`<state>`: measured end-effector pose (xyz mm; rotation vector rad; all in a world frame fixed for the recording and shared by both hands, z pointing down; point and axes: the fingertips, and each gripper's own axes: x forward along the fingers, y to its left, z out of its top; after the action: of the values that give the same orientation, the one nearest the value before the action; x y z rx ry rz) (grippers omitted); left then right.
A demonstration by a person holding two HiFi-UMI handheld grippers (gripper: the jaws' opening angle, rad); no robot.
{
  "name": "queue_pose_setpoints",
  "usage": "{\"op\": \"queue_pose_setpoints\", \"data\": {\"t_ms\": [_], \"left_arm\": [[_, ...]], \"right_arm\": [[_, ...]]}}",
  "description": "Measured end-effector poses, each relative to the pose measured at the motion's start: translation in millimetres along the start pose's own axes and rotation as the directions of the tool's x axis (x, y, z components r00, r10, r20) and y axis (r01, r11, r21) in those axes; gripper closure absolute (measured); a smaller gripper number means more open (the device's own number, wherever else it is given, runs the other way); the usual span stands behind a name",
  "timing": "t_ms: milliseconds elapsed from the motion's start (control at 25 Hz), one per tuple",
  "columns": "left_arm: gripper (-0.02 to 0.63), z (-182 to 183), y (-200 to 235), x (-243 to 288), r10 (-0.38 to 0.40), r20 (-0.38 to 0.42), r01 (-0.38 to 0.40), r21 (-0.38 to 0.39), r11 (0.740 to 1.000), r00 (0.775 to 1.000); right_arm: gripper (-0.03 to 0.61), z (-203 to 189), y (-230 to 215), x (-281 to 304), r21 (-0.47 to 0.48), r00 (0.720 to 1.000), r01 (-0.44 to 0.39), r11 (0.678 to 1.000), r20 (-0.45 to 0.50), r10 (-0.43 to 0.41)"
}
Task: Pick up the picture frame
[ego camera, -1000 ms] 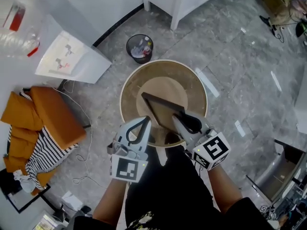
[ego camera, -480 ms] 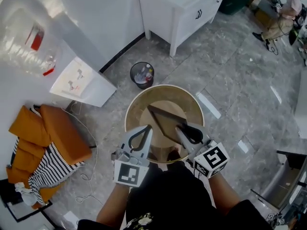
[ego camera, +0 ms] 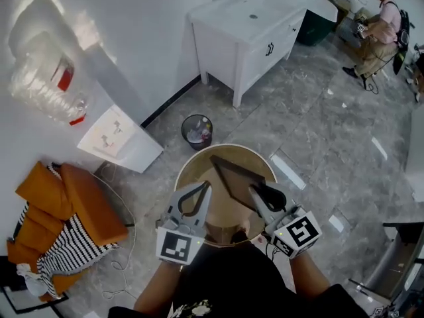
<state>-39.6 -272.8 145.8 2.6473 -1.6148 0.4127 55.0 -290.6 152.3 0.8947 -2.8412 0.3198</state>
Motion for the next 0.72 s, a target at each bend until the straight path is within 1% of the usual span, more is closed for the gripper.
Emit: {"op": "queue_pose_setpoints", "data": {"t_ms": [160,440,600,720], "left_arm": [[0.594,28.2,2.3,-2.3,0.003,0.056,-0.006,0.053,0.999,0.998],[0.594,66.3,6.3,-11.3,0.016,0.120,-0.017,0.004,1.000,0.993],[0.594,81.6,5.0,-16.3,0.011,0.145,-0.010,-0.013,1.000,0.989],[0.594,88.4,7.5,-17.9,0.014,0.158,-0.010,-0.022,1.000,0.987]], "right_arm": [[0.541,31.2,-2.0,-5.2,-0.056,0.999,0.027,0.998,0.044,-0.025],[0.541,82.0,3.0,-22.3,-0.113,0.988,0.058,0.992,0.146,-0.042],[0.541,98.7,3.8,-31.5,-0.136,0.981,0.081,0.987,0.184,-0.055],[0.541,110.8,7.4,-31.9,-0.159,0.975,0.083,0.984,0.216,-0.047]]}}
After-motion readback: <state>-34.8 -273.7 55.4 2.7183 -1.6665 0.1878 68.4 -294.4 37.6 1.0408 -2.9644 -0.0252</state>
